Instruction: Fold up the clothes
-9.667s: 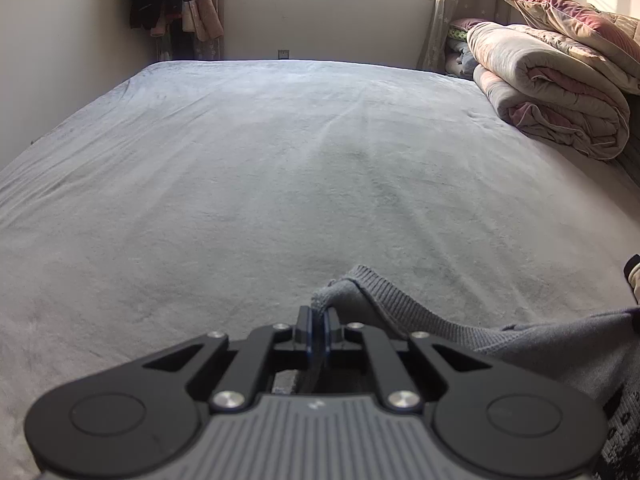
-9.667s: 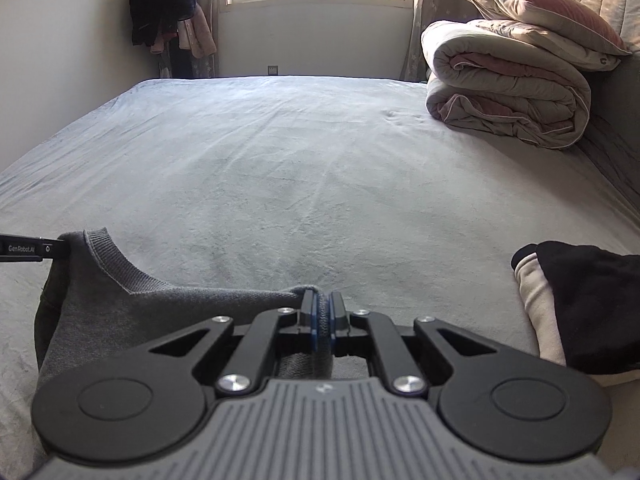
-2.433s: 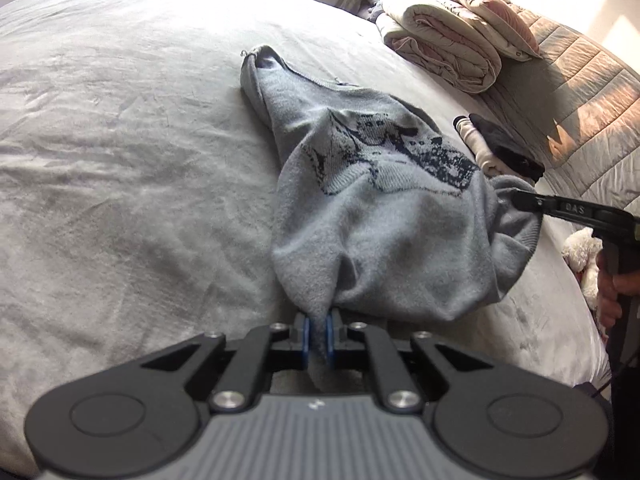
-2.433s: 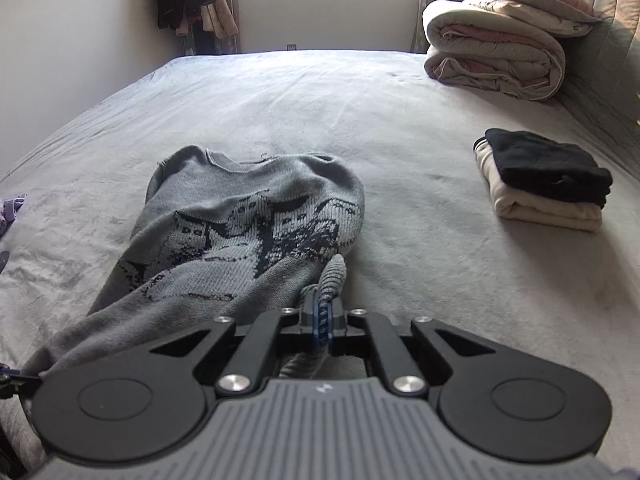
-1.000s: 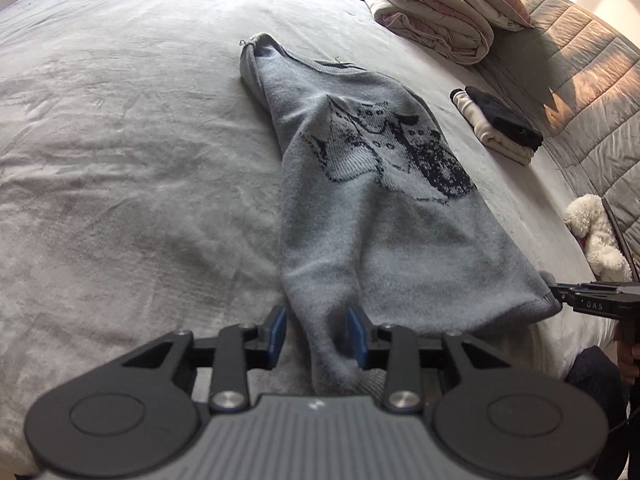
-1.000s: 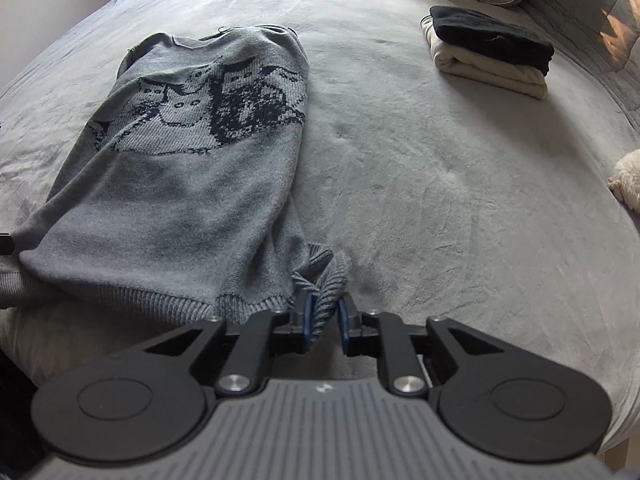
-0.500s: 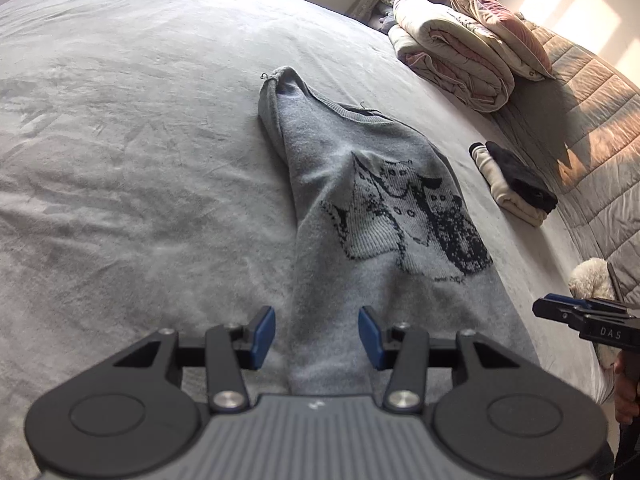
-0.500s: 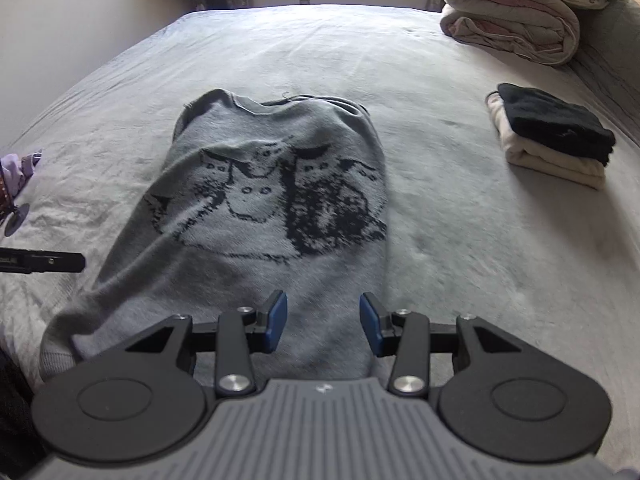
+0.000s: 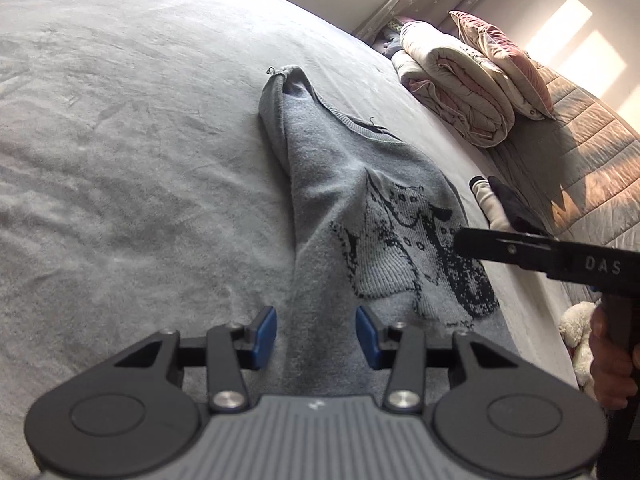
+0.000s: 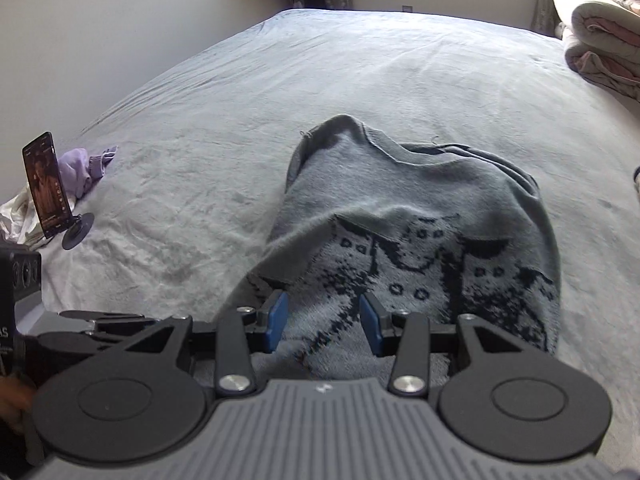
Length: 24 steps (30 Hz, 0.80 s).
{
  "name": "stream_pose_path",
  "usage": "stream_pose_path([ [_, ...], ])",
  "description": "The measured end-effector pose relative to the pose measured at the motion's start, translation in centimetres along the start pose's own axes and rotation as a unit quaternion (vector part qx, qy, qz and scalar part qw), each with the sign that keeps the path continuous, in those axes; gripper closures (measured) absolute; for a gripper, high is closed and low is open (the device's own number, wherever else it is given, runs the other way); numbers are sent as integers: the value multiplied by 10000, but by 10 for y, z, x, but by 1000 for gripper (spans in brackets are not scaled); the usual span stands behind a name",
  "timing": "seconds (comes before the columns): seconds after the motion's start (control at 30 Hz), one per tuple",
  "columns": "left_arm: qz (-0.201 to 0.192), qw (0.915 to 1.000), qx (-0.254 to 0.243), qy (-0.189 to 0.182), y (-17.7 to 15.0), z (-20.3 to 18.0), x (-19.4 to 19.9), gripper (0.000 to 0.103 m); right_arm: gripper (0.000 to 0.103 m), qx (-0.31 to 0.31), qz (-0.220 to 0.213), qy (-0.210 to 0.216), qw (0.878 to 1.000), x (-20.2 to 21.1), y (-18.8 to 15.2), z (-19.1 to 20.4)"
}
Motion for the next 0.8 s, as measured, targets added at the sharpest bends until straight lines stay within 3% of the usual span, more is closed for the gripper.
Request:
stream_pose_path([
  [0.07,-18,10000,77,14,0,3,-3,78,58,9,-3,165,9999,-12,9,2],
  [0.23,14,9999,116,-49,-1,4,-7,87,58,203,20,499,9985,-47,27,14],
  [0.43,32,9999,89,-115,-2,4,-10,87,58,330,228,647,9971,-83,38,22],
  [0.8,30,9997,153,-168,-2,8,-10,87,63,494,345,173,9980,-104,32,14],
])
Point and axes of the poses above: each gripper's, at about its wrist camera, not at the fingertips, and x roughly against the way its jaws point, z to its left, y to its top, the point moved 1 cm from there along -x, roughly the way its jaws point, and after that the axes turned 5 degrees about x, right-handed, at the moved point
